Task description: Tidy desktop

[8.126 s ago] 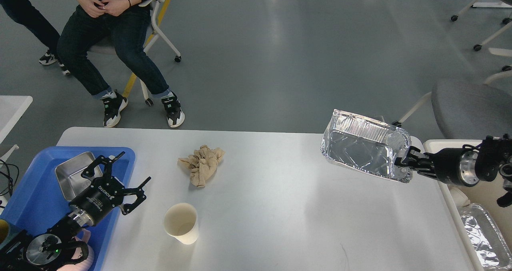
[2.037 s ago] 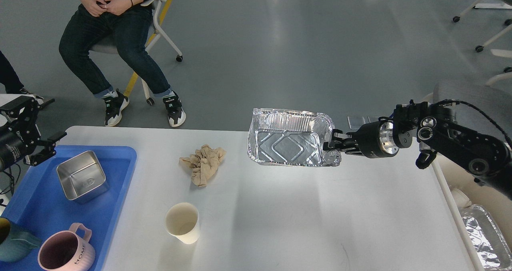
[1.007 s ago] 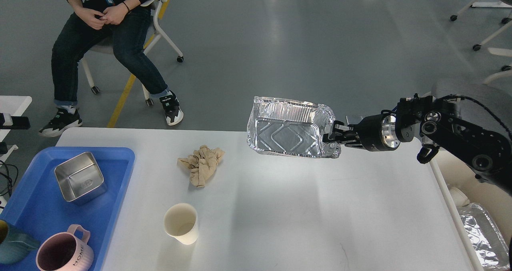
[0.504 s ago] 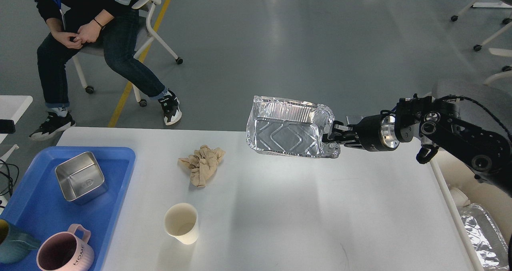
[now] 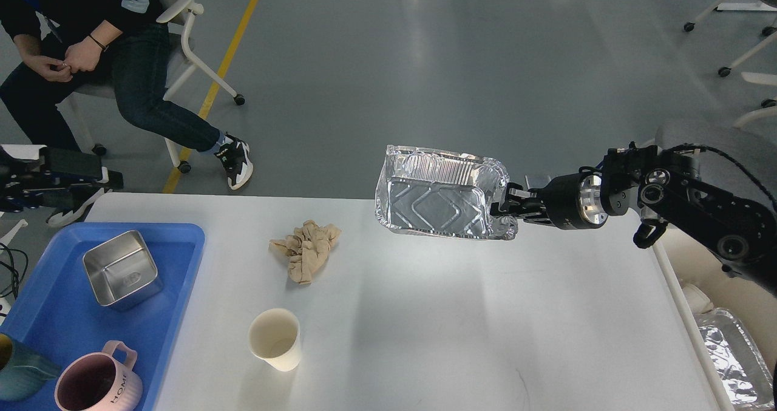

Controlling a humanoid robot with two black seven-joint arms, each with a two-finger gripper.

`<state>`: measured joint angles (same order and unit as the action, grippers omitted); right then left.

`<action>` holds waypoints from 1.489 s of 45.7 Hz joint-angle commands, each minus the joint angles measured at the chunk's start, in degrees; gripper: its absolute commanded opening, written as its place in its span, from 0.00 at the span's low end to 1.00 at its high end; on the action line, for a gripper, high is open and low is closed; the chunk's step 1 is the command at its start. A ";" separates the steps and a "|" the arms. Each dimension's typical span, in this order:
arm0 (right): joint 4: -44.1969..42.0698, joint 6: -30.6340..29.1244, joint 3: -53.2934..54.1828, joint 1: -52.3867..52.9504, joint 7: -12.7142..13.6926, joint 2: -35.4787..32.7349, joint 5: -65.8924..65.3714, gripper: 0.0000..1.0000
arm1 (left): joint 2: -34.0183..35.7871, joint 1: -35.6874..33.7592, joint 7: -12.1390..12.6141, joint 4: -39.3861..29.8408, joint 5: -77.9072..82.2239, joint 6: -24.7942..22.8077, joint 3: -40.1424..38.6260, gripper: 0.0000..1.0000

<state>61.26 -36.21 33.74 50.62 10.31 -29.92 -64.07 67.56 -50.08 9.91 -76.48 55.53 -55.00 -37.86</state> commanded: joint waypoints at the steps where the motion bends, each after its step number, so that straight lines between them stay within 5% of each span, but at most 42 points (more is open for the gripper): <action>1: 0.00 -0.09 0.01 0.00 0.06 0.21 -0.01 0.00 | -5.85 -2.48 4.06 0.19 0.10 0.00 0.33 0.97; 13: -0.44 -0.09 -0.08 0.36 0.06 2.76 -0.89 0.00 | -15.61 -4.33 8.10 0.81 0.10 0.00 0.42 0.99; 19: -0.53 -0.09 -0.08 0.18 0.06 2.76 -1.59 0.00 | -19.48 -4.24 16.44 0.72 0.01 0.00 2.61 0.99; 23: -0.62 -0.09 0.01 0.00 0.06 2.76 -1.68 0.00 | -19.66 -4.33 19.09 0.72 -0.07 0.00 5.51 1.00; 68: -2.73 0.00 0.01 -0.35 -0.03 2.68 -2.12 0.00 | -26.07 0.77 20.68 0.28 -0.16 0.00 15.89 1.00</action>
<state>58.53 -36.21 33.71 50.28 10.28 -27.17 -66.18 42.48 -50.59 30.45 -76.19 55.31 -55.00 -22.01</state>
